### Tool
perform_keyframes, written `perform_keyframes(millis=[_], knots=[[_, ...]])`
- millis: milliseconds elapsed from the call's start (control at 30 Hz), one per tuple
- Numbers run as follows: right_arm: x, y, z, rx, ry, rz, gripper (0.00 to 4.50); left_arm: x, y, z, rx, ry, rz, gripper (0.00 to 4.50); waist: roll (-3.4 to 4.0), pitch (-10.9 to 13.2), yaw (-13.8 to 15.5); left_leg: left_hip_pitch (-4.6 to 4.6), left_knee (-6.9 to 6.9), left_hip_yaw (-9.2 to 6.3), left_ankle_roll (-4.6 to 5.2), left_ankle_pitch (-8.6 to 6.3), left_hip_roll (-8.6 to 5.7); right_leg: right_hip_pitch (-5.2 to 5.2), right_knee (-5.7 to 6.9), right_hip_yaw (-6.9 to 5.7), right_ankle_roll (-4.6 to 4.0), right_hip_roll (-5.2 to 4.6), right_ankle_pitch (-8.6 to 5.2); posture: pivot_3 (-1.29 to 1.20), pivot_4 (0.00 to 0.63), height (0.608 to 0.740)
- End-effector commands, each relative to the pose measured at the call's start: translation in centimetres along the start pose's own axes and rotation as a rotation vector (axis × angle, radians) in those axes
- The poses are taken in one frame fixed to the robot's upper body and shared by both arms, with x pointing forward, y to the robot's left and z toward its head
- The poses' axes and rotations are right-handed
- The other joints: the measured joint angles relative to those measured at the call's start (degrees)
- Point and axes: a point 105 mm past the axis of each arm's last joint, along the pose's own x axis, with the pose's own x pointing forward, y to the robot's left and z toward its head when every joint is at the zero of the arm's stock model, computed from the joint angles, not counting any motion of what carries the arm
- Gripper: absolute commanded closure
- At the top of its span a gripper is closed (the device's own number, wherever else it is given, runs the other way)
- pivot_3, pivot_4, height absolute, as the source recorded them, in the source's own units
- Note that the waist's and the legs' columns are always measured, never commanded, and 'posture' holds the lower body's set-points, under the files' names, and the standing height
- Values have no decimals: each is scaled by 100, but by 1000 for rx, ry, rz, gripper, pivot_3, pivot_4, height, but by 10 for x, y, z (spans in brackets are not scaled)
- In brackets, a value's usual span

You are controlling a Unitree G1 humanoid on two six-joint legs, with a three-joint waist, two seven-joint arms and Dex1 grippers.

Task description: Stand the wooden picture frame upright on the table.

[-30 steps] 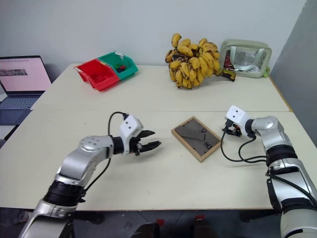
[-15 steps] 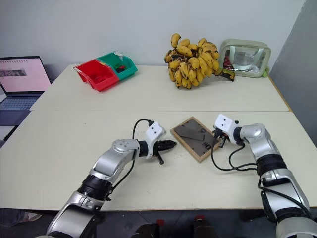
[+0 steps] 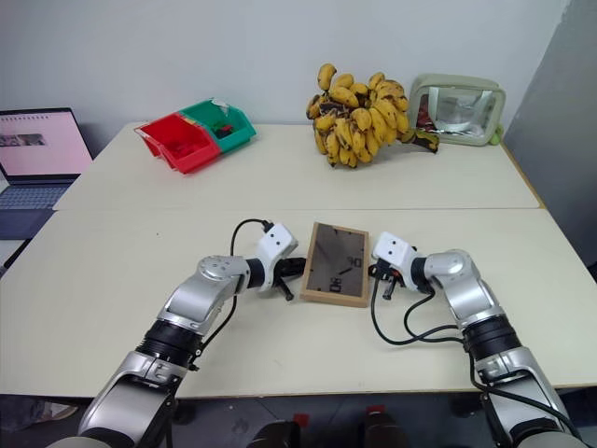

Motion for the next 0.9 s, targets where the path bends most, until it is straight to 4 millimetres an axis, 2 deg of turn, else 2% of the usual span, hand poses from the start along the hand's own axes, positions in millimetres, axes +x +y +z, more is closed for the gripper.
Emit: perform_keyframes(millis=[33,167,300,533,800,900], knots=[[1,-9,10,-30,-16,-63,4500,-16,1,-18,-4,94,7,4489,0,0,-1,0,0,0,0,0,1,0,1,0,0,0,0,0,150,740],[0,-20,9,-28,-7,-117,4500,-31,5,-34,0,176,35,4489,1,-2,-4,6,0,2,0,0,1,0,8,3,0,0,0,0,150,740],[7,-22,15,-23,-26,-126,4500,-30,3,-27,-11,139,38,4489,1,-3,-3,8,0,1,0,0,0,2,9,3,-1,2,-1,0,150,740],[21,-12,28,-23,-69,-91,4500,-25,-6,-21,-4,129,18,4489,1,-3,6,7,1,0,0,0,0,2,11,2,-1,3,-1,0,150,740],[29,-4,34,-12,-102,-72,4500,-40,-12,-30,-38,144,28,4489,2,-3,-12,6,0,-1,0,0,2,-1,13,2,-1,4,-1,0,150,740],[27,-14,26,-22,-77,-121,4500,-48,-16,-31,-62,142,13,4489,1,-3,-12,6,0,0,0,0,4,-1,13,3,-1,5,-1,0,150,740]])
